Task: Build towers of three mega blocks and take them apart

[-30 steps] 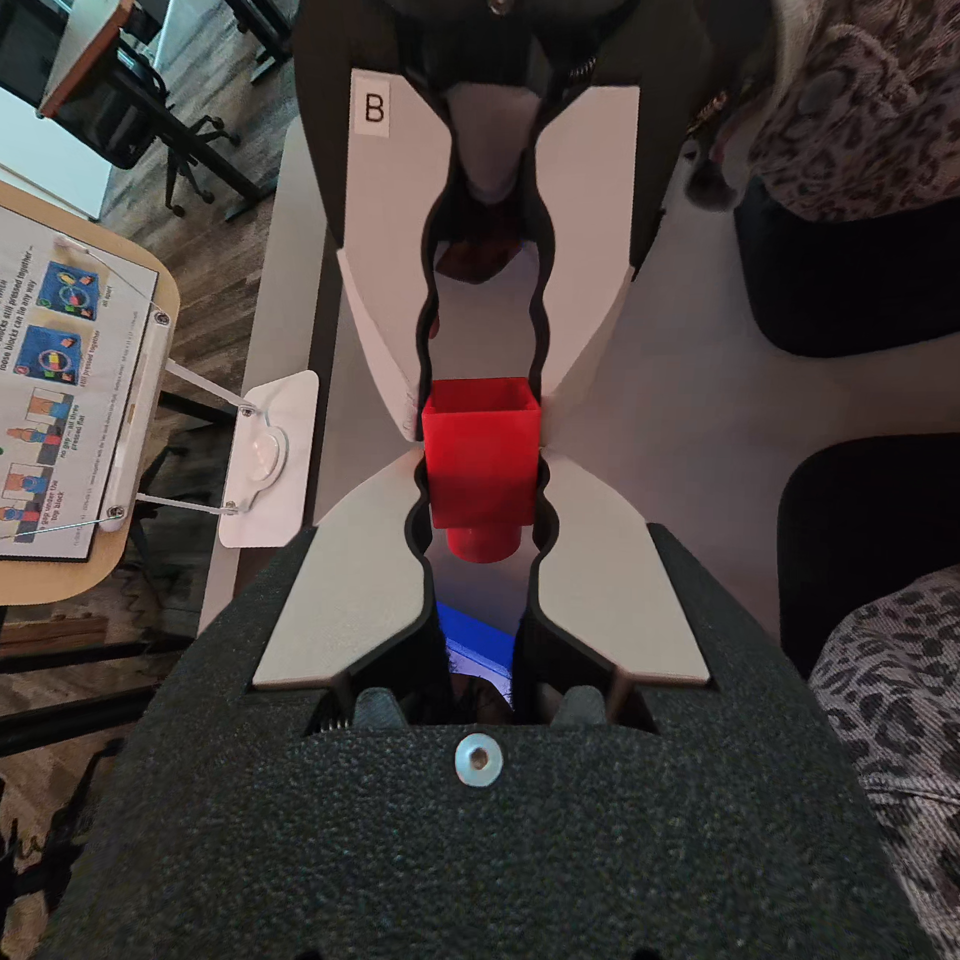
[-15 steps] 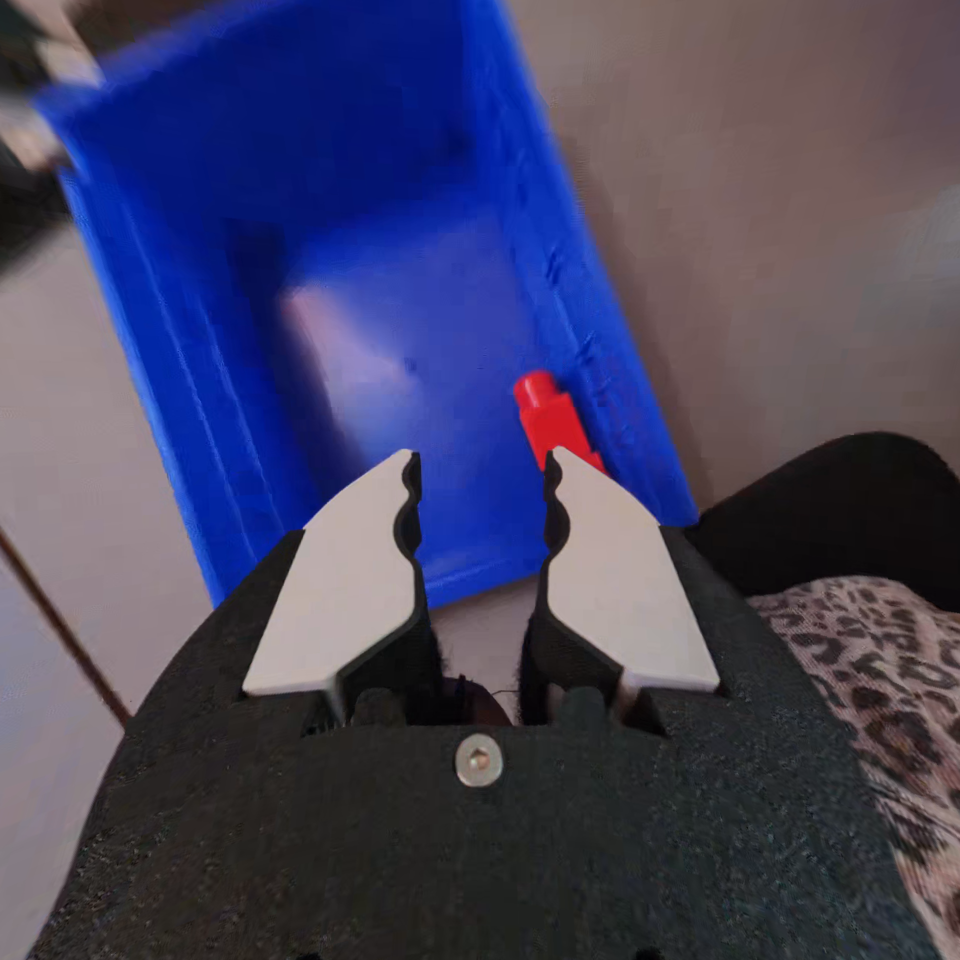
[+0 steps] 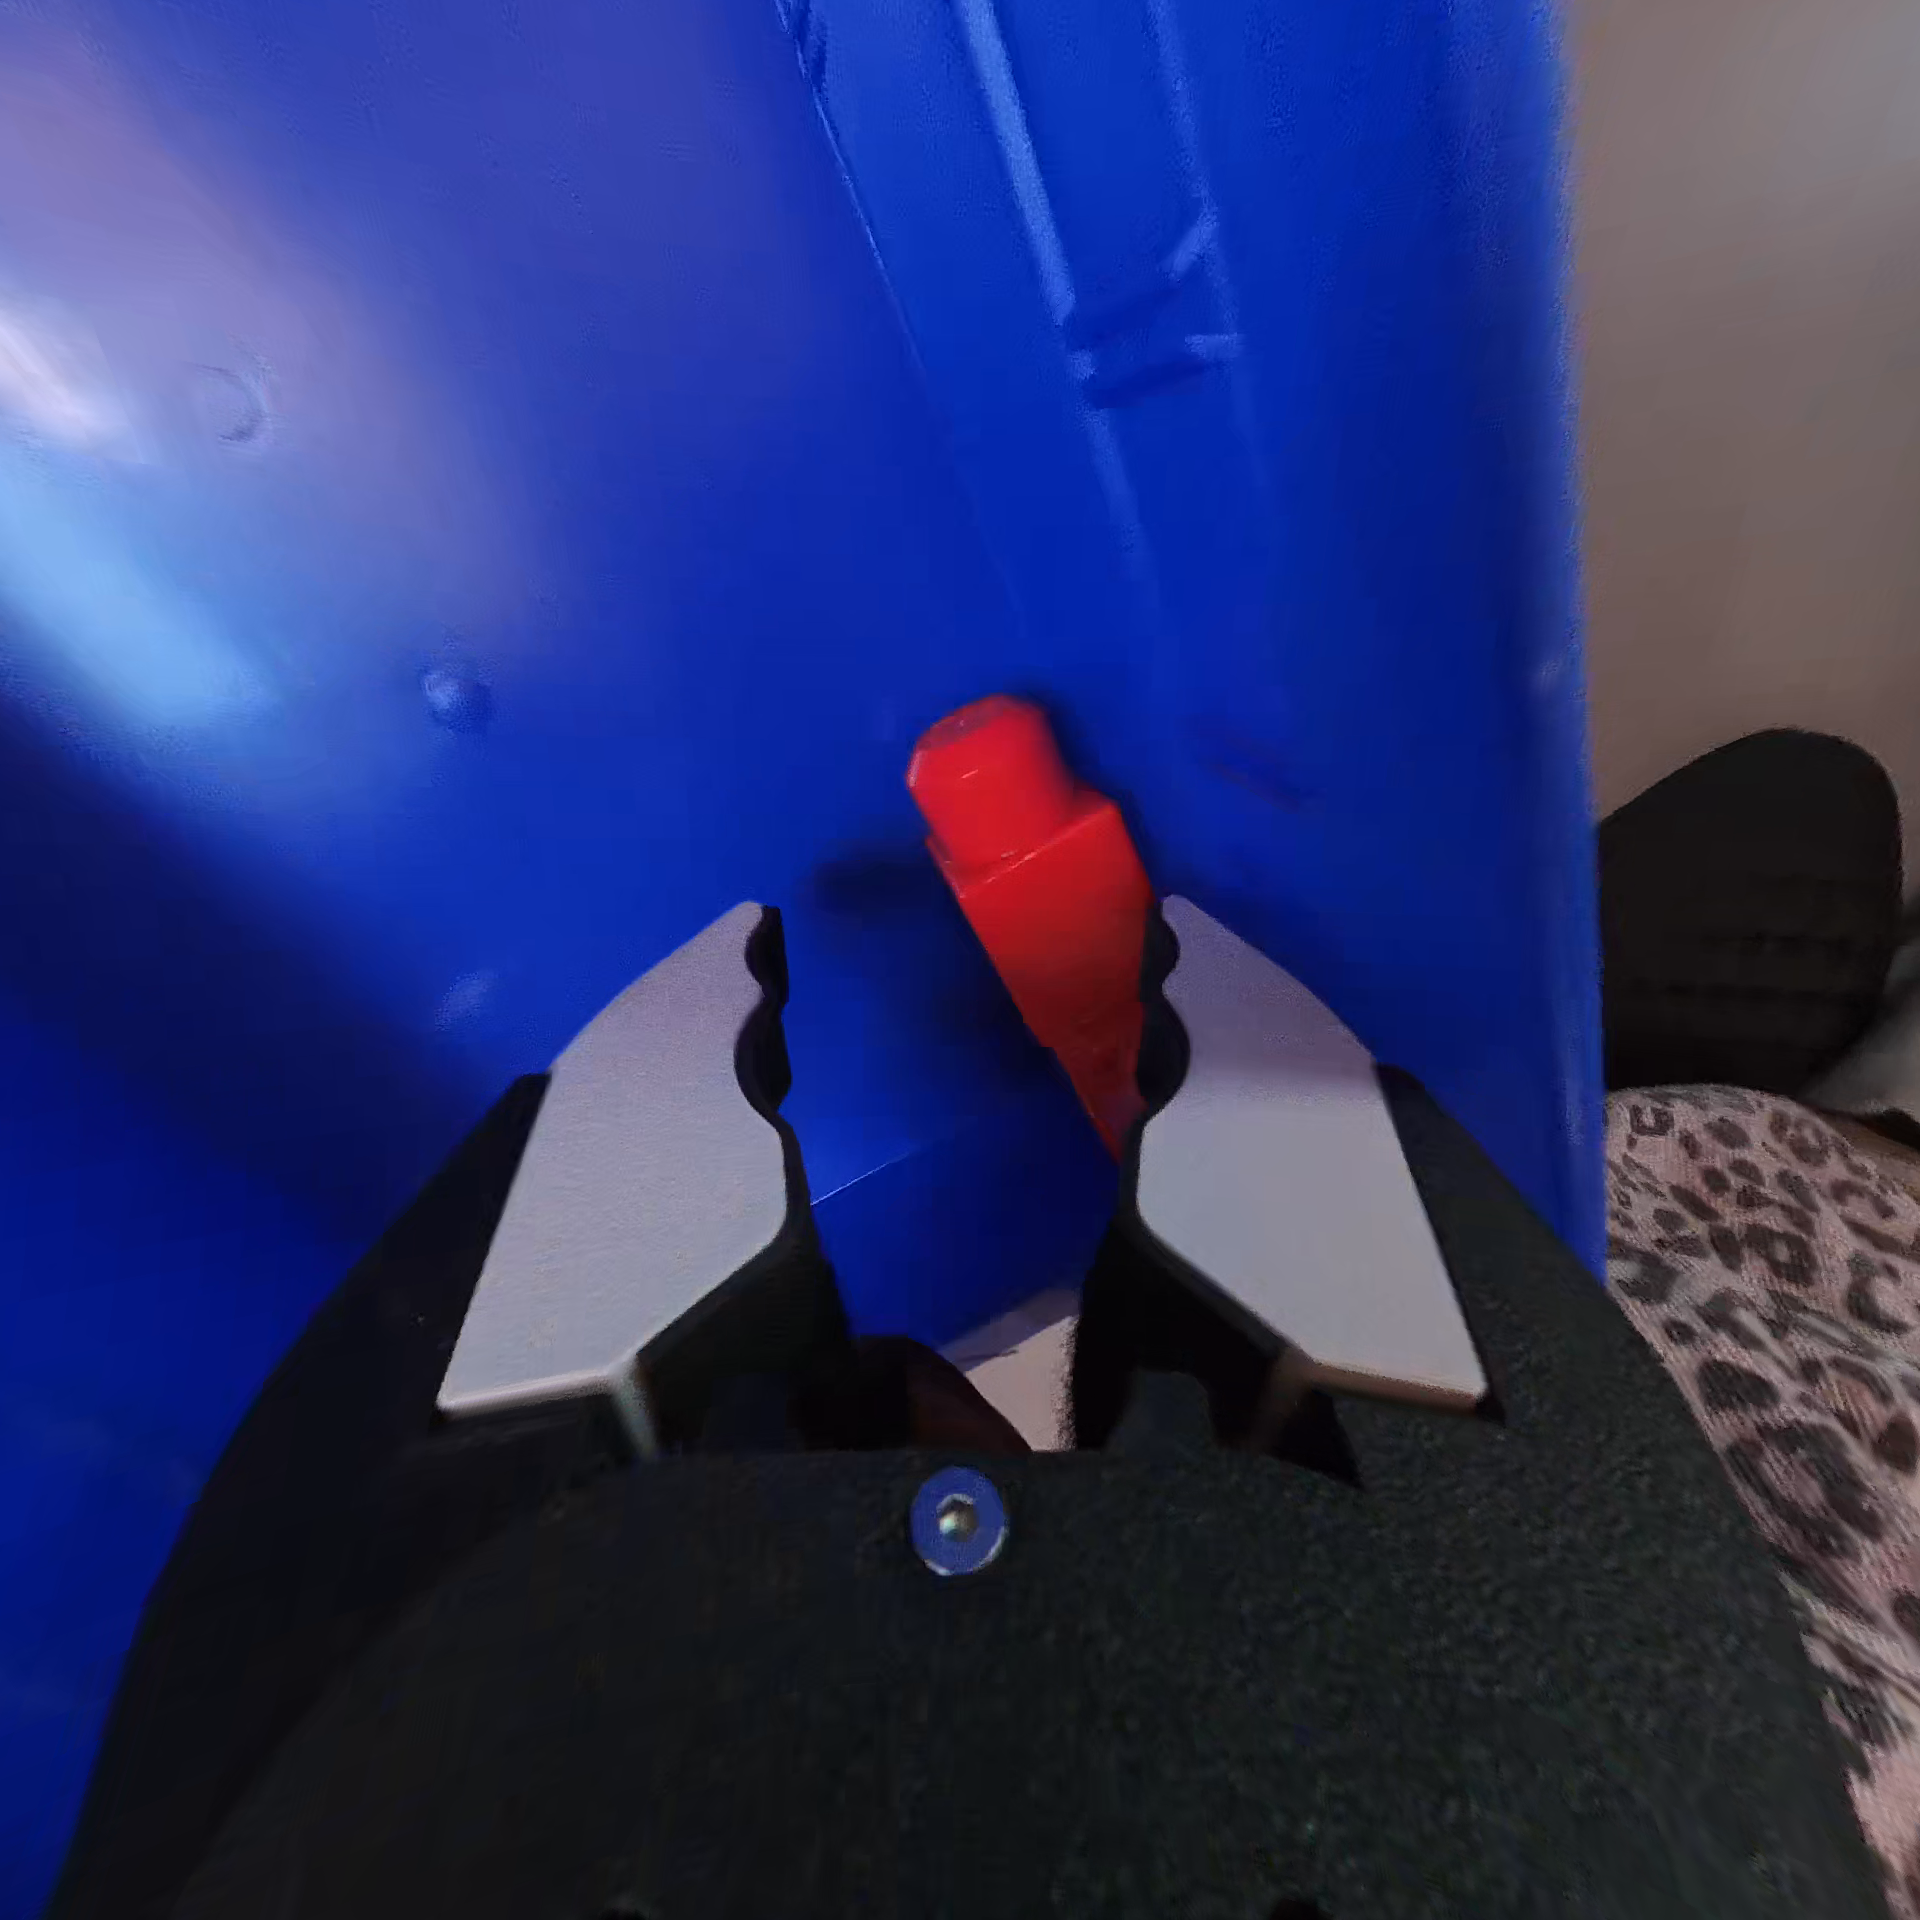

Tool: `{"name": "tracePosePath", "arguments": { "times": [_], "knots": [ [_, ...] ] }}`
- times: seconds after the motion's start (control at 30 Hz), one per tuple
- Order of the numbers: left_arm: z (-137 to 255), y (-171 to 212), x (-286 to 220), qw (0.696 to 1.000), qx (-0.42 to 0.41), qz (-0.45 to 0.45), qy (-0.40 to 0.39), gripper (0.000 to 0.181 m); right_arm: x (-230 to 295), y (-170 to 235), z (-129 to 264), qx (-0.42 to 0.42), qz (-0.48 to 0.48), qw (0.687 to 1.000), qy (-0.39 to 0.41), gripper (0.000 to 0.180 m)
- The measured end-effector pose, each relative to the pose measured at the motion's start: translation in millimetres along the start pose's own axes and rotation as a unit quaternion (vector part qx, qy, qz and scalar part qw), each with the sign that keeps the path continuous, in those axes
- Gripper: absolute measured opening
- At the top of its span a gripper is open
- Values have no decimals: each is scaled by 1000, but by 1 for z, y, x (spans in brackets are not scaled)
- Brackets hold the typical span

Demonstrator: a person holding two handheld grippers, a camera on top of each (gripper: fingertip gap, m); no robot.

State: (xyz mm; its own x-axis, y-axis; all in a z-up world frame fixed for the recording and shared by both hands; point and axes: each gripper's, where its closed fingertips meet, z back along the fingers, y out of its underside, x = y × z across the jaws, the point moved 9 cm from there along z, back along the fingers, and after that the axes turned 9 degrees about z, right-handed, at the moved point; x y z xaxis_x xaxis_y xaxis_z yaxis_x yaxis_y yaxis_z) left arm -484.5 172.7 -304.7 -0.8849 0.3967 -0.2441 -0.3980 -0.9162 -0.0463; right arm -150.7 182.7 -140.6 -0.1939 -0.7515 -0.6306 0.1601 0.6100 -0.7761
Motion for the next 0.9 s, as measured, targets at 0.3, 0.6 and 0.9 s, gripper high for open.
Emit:
{"name": "tracePosePath", "arguments": {
  "times": [0.3, 0.6, 0.9],
  "knots": [
    [20, 3, 33, 986, -76, 101, -111, 17, -7, 13, -4, 9, -60, 998, 5, 0],
    [24, 9, 29, 987, -108, 72, -93, 44, 1, 26, -11, 82, -68, 993, -49, 6],
    [-7, -9, 36, 994, -48, 82, -50, 37, 2, 72, 24, 440, -162, 882, -42, 65]
  ]
}}
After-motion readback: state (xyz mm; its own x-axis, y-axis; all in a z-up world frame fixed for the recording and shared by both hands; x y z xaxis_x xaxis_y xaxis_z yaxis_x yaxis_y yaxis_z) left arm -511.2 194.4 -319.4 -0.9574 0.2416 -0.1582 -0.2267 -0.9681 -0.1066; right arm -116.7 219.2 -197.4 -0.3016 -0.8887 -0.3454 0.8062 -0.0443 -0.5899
